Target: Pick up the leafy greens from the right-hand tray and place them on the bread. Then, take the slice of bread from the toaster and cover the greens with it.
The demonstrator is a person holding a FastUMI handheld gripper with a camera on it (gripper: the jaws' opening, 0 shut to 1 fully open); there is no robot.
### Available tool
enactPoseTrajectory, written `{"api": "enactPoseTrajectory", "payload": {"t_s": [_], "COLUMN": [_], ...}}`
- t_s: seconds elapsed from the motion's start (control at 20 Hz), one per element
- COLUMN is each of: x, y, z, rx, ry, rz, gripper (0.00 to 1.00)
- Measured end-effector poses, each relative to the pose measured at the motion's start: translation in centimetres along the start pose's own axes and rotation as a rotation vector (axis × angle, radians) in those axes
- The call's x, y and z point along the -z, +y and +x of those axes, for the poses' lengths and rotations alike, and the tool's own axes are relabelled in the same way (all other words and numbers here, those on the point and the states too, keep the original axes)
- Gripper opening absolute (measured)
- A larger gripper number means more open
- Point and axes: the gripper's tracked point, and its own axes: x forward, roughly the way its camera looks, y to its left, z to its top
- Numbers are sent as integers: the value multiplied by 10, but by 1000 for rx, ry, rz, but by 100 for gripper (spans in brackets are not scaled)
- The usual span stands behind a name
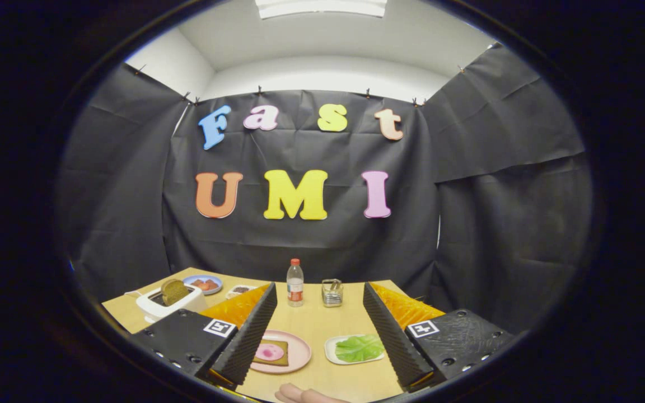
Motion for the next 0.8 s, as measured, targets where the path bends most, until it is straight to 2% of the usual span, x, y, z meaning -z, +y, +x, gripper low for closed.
{"api": "enactPoseTrajectory", "payload": {"t_s": [0.2, 0.4, 0.8], "x": [30, 73, 196], "y": [-22, -57, -129], "z": [27, 77, 177], "rx": [26, 57, 143], "ry": [55, 139, 368], "rz": [-4, -33, -142], "gripper": [95, 95, 96]}}
